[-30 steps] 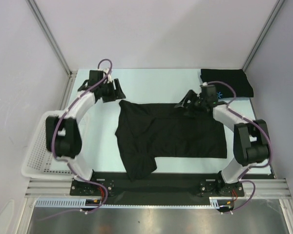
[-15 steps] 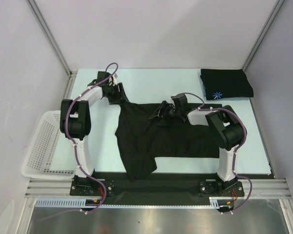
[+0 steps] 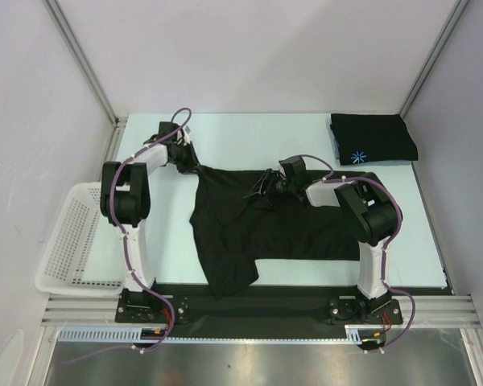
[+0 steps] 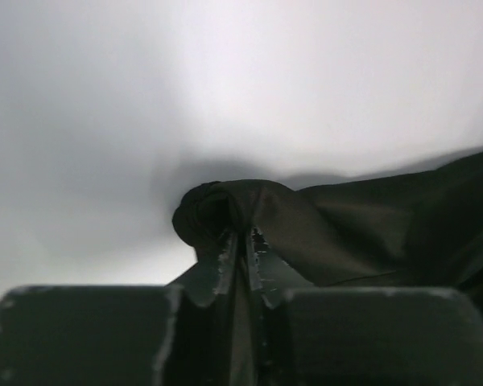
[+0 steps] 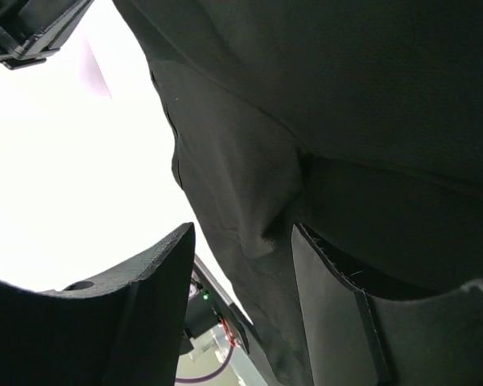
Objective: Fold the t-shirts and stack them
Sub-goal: Fold the tshirt
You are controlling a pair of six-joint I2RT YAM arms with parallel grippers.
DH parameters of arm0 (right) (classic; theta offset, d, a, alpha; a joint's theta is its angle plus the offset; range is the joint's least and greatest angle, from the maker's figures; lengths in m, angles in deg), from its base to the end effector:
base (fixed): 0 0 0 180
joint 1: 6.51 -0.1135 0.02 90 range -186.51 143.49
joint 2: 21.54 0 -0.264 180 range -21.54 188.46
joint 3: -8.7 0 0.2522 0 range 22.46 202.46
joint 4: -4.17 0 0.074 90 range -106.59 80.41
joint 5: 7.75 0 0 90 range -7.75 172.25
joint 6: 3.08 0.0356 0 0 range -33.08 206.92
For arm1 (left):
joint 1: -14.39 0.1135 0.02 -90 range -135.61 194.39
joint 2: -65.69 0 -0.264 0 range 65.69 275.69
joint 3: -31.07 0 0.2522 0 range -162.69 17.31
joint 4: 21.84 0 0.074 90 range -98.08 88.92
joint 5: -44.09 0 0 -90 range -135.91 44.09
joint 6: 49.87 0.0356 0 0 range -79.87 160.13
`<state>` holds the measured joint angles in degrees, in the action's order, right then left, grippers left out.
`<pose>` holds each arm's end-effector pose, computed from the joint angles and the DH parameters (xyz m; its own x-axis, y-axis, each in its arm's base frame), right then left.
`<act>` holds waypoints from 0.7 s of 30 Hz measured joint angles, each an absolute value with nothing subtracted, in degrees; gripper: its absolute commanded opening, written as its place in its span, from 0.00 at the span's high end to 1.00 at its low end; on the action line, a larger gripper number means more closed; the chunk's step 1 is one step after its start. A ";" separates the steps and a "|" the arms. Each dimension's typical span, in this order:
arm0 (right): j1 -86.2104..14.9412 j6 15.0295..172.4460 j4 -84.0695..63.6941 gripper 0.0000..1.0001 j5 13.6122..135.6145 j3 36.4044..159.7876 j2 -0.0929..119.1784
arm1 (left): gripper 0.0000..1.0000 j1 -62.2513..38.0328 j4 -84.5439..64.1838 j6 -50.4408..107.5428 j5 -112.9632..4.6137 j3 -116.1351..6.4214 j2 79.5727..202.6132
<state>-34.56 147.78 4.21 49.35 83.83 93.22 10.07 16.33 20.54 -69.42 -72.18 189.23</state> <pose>0.3482 0.2075 0.1262 -0.9414 0.3294 -0.0729 0.1191 0.5267 0.8416 0.4558 -0.0487 0.1552 -0.8936 -0.2408 -0.3788 -0.0238 0.8682 -0.4957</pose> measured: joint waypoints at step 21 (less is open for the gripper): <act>-31.85 134.98 -11.26 0.39 52.06 88.61 92.02 | 0.52 10.47 18.21 19.12 -61.73 -57.65 170.72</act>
